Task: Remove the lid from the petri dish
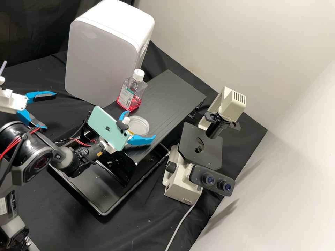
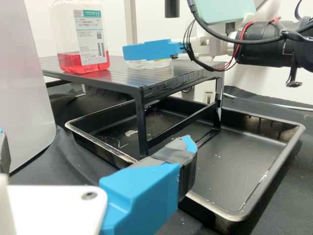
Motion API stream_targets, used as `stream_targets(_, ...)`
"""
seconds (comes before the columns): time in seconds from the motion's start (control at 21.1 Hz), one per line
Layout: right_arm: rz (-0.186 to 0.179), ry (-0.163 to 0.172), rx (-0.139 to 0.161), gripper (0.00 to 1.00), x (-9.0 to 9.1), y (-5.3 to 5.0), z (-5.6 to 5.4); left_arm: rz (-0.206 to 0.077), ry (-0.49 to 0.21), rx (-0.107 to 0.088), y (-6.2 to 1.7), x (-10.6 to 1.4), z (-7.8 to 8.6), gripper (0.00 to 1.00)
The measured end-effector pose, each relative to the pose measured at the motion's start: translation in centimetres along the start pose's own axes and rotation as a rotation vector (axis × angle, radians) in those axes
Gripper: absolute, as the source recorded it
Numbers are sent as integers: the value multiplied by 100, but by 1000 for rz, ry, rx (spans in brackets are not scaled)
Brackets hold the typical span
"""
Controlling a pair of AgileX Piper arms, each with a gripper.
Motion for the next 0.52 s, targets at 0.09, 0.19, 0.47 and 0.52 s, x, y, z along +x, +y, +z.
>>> stream_targets(0.09, -1, 2, -1, 0, 0, -1, -2, 0, 0, 0, 0, 0, 0, 100)
stream_targets(0.19, -1, 2, -1, 0, 0, -1, -2, -3, 1, -1, -6, 2, -2, 100)
stream_targets(0.47, -2, 2, -2, 0, 0, 0, 0, -7, 2, -2, -14, 20, -10, 100)
stream_targets(0.52, -2, 2, -2, 0, 0, 1, 0, -5, 1, -1, -9, 25, -11, 100)
